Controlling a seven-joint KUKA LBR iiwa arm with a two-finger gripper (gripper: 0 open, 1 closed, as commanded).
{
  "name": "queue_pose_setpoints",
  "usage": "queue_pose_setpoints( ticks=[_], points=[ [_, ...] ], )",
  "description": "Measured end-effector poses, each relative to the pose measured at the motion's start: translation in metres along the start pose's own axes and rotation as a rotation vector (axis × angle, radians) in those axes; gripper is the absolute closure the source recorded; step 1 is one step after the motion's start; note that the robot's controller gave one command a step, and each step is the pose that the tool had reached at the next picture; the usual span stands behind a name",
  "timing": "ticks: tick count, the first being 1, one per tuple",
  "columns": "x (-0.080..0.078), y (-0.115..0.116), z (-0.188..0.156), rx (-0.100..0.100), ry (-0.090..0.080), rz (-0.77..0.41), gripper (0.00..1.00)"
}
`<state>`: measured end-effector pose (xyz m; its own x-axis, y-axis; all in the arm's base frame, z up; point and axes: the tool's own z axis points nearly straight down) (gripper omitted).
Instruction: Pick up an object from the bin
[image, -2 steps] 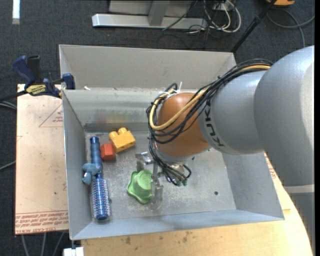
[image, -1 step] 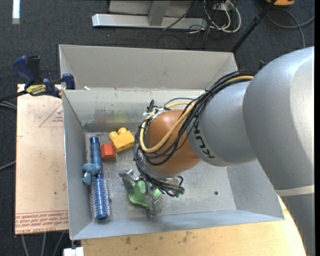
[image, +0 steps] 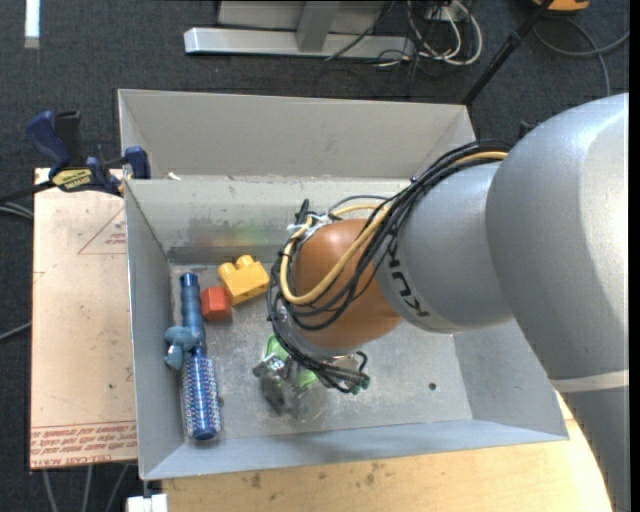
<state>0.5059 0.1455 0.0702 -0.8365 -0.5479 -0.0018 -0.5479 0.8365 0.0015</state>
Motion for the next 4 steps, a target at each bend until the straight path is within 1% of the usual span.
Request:
queue_pose_setpoints(
  ticks=[1, 2, 3, 4],
  points=[
    [-0.102, 0.051, -0.008, 0.007, 0.002, -0.127, 1.0],
    [-0.095, 0.067, -0.064, 0.001, -0.005, -0.362, 1.0],
    [-0.095, 0.067, -0.063, 0.0, -0.002, -0.359, 0.0],
    [-0.104, 0.048, 0.002, -0.001, 0.001, -0.752, 0.0]
  ],
)
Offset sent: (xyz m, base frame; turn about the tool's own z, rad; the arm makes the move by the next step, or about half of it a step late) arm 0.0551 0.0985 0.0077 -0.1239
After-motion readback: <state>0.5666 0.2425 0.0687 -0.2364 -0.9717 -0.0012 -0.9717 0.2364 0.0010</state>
